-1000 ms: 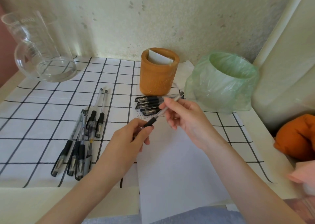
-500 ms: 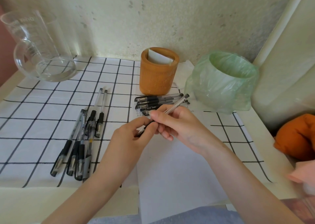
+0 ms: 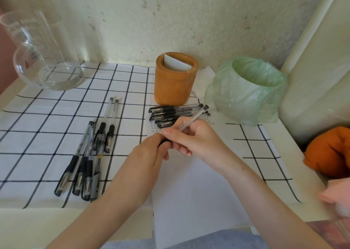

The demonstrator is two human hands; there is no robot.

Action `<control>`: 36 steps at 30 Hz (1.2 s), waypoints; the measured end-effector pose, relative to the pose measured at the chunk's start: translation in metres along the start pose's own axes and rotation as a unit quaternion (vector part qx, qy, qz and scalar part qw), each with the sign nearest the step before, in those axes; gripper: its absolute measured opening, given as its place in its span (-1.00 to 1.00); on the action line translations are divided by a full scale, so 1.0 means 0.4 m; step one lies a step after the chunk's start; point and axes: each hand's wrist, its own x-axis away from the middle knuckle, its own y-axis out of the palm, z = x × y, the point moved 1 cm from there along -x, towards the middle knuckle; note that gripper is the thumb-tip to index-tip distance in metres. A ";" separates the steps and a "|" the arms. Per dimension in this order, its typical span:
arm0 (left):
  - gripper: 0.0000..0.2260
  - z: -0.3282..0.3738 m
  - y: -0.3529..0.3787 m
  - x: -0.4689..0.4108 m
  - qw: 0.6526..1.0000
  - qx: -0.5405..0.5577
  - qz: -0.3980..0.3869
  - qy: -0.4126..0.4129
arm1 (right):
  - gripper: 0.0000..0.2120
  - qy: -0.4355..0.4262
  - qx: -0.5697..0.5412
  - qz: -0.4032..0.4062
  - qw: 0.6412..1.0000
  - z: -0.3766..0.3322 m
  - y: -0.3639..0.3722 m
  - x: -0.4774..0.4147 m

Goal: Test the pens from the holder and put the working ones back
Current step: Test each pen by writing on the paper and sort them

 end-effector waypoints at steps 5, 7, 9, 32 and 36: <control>-0.83 0.014 -0.004 0.000 0.999 -0.028 0.020 0.023 | -0.76 0.002 -0.025 0.009 1.000 -0.006 0.004 0.001; -0.81 0.020 -0.006 -0.003 0.999 -0.011 0.017 0.029 | -0.75 0.007 -0.033 0.013 0.999 -0.007 0.003 0.001; -0.79 0.025 -0.007 -0.006 0.999 0.027 0.001 0.030 | -0.75 0.007 -0.045 0.015 0.999 -0.008 -0.003 0.001; -0.46 -0.034 0.003 0.001 0.945 -0.298 -0.130 0.036 | -0.79 -0.014 -0.021 0.333 0.943 0.080 -0.163 -0.058; -0.47 -0.033 0.004 -0.002 0.943 -0.301 -0.138 0.027 | -0.76 -0.013 -0.024 0.337 0.941 0.104 -0.174 -0.064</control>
